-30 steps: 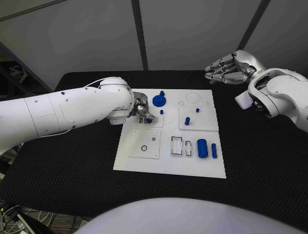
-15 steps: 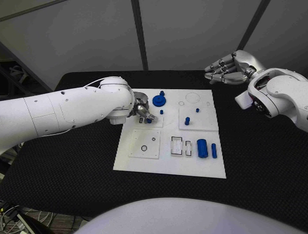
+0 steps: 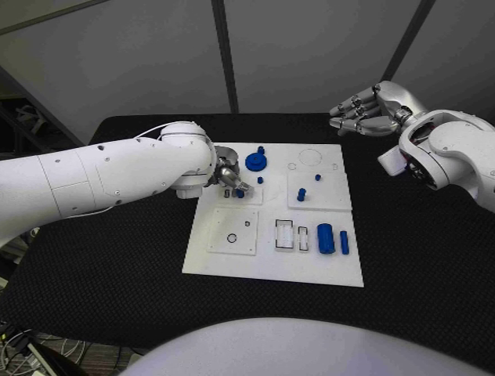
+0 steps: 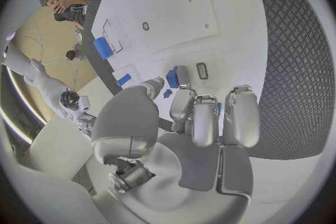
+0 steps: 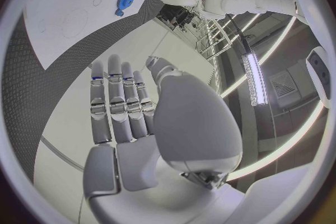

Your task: Assemble the parts on the task board

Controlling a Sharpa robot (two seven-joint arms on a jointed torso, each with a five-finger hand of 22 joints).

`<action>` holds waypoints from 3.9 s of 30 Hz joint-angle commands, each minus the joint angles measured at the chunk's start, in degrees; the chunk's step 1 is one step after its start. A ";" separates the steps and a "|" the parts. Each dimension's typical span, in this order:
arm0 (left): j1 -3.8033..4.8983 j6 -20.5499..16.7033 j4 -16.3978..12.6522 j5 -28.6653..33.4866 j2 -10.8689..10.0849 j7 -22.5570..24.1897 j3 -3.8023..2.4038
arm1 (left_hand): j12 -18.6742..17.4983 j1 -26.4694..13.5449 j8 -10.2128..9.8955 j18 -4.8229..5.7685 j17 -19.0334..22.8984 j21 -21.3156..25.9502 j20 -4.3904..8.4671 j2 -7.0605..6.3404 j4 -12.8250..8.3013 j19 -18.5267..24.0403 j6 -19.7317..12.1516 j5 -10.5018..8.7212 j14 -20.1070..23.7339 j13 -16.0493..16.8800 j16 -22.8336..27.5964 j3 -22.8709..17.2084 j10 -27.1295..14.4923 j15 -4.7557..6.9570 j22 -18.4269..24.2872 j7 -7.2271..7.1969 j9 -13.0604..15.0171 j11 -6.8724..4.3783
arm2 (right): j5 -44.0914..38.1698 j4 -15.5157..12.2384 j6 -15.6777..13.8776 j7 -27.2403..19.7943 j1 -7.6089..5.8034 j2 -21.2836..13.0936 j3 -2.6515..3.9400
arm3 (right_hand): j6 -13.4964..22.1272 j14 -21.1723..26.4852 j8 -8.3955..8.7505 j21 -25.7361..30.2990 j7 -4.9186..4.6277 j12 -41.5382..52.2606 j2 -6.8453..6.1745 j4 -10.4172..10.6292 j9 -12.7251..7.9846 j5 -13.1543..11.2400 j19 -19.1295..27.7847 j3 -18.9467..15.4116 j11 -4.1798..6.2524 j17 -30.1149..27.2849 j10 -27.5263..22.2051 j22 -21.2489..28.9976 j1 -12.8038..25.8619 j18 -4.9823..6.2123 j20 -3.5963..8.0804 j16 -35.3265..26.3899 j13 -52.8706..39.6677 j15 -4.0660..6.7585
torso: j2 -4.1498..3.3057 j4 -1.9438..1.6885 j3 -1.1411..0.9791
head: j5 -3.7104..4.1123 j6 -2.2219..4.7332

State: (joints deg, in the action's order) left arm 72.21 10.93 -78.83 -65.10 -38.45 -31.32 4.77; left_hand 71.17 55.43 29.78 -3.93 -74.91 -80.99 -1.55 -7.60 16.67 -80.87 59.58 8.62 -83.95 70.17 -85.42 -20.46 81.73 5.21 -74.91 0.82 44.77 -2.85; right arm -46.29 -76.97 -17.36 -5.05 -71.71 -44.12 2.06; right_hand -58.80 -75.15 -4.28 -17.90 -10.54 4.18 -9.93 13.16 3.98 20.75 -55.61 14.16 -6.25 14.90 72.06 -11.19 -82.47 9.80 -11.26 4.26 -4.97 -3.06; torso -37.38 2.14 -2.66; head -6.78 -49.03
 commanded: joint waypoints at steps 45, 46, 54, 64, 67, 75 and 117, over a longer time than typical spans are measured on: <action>0.58 1.25 -0.94 -0.65 -0.24 -0.36 -0.03 | -0.23 -0.40 0.25 0.84 -10.47 -0.25 0.01 0.23 0.00 -0.49 0.38 -0.40 -4.71 -0.10 -0.26 0.60 0.36 0.44 -4.49 -0.15 0.09 -0.15 | -0.09 0.30 0.78 -0.16 -0.13 0.34 0.04 | 0.11 -0.20 0.08 0.37 -0.13 -0.22 0.17 0.19 -0.02 0.36 -0.60 -0.26 -0.24 0.07 -0.07 0.11 0.62 0.70 0.00 -0.37 0.06 -0.40 | -0.04 0.04 0.02 | -0.04 -0.25; 0.59 1.25 -0.89 -0.65 -0.26 -0.36 -0.03 | -0.23 -0.40 0.25 0.84 -10.47 -0.25 0.01 0.23 0.00 -0.49 0.38 -0.40 -4.71 -0.10 -0.26 0.60 0.36 0.44 -4.49 -0.15 0.09 -0.15 | -0.09 0.30 0.78 -0.16 -0.13 0.34 0.04 | 0.11 -0.20 0.08 0.37 -0.13 -0.22 0.17 0.19 -0.02 0.36 -0.60 -0.26 -0.24 0.07 -0.07 0.11 0.62 0.70 0.00 -0.37 0.06 -0.40 | -0.04 0.04 0.02 | -0.04 -0.27; 0.64 1.34 -0.47 -0.65 -0.32 -0.37 -0.03 | -0.29 0.04 0.27 0.82 -10.47 -0.17 0.06 0.66 -0.18 -0.44 0.30 -0.34 -4.70 -0.17 -0.26 0.76 0.32 0.48 -4.43 -0.19 0.12 -0.18 | -0.09 0.31 0.78 -0.10 -0.13 0.33 0.04 | 0.11 -0.20 0.08 0.37 -0.13 -0.22 0.17 0.19 -0.02 0.36 -0.60 -0.26 -0.24 0.07 -0.07 0.11 0.62 0.70 0.00 -0.37 0.06 -0.40 | -0.05 0.02 0.04 | 0.00 -0.33; 0.68 1.40 -0.37 -0.64 -0.23 -0.39 -0.03 | -0.49 5.23 0.36 0.79 -10.47 0.09 0.15 2.81 -1.75 -0.37 -0.26 -0.05 -4.70 -0.39 -0.23 -0.72 0.16 0.62 -4.40 -0.34 0.31 -0.33 | -0.09 0.33 0.83 0.01 -0.13 0.35 0.04 | 0.07 -0.22 0.04 0.50 -0.10 -0.19 0.21 0.23 0.00 0.38 -0.70 -0.31 -0.21 0.08 -0.04 0.21 0.67 0.71 -0.01 -0.37 0.08 -0.37 | -0.04 0.03 0.01 | 0.02 -0.41; 0.69 1.39 -0.37 -0.62 -0.19 -0.39 -0.03 | -0.54 6.59 0.35 0.78 -10.48 0.16 0.15 3.49 -2.26 -0.35 -0.47 0.00 -4.71 -0.45 -0.24 -1.79 0.12 0.64 -4.41 -0.36 0.33 -0.36 | -0.09 0.34 0.83 0.03 -0.13 0.36 0.04 | 0.07 -0.22 0.04 0.50 -0.10 -0.19 0.21 0.23 0.00 0.38 -0.70 -0.31 -0.21 0.08 -0.04 0.21 0.67 0.71 -0.01 -0.37 0.08 -0.37 | -0.03 0.03 0.02 | -0.02 -0.43; 0.69 1.25 -0.39 -0.12 -0.13 -0.39 -0.03 | -0.62 7.78 0.37 0.76 -10.49 0.26 0.13 4.22 -2.72 -0.33 -0.64 0.03 -4.71 -0.54 -0.24 -3.34 0.07 0.65 -4.42 -0.37 0.36 -0.38 | -0.09 0.33 0.87 0.07 -0.13 0.36 0.04 | 0.07 -0.22 0.04 0.50 -0.10 -0.19 0.21 0.23 0.00 0.38 -0.70 -0.31 -0.21 0.08 -0.04 0.21 0.67 0.71 -0.01 -0.37 0.08 -0.37 | -0.03 0.03 0.02 | 0.01 -0.42; 0.69 -0.83 -0.57 2.61 0.04 -0.41 -0.03 | -2.80 13.10 0.62 0.63 -10.48 1.04 -0.07 2.86 -10.55 0.01 -1.94 1.01 -4.71 -2.73 -0.18 -15.57 -0.77 0.42 -4.40 0.13 0.79 -0.08 | -0.09 0.64 1.57 0.41 -0.13 0.40 0.04 | 0.12 -0.22 0.04 0.69 -0.11 -0.19 0.28 0.31 0.00 0.45 -0.84 -0.37 -0.23 0.08 -0.06 0.35 0.78 0.71 -0.02 -0.39 0.11 -0.38 | -0.04 0.02 0.00 | -0.05 -0.53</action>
State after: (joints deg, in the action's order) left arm 72.84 11.27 -79.30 -62.47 -38.38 -31.34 4.77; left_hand 68.67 67.75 30.01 -3.93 -74.91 -80.22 -1.55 -4.96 12.34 -80.86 57.93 9.50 -83.80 67.51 -85.42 -29.57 81.30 5.38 -74.91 0.84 45.49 -2.82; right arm -46.30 -76.29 -16.18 -4.50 -71.71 -43.73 2.06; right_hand -58.80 -75.35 -4.28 -17.57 -10.54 4.18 -9.70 13.30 3.98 20.97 -56.03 14.01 -6.25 14.89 72.06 -10.92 -82.25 9.80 -11.26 4.27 -4.92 -3.27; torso -37.37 2.14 -2.65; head -6.84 -49.54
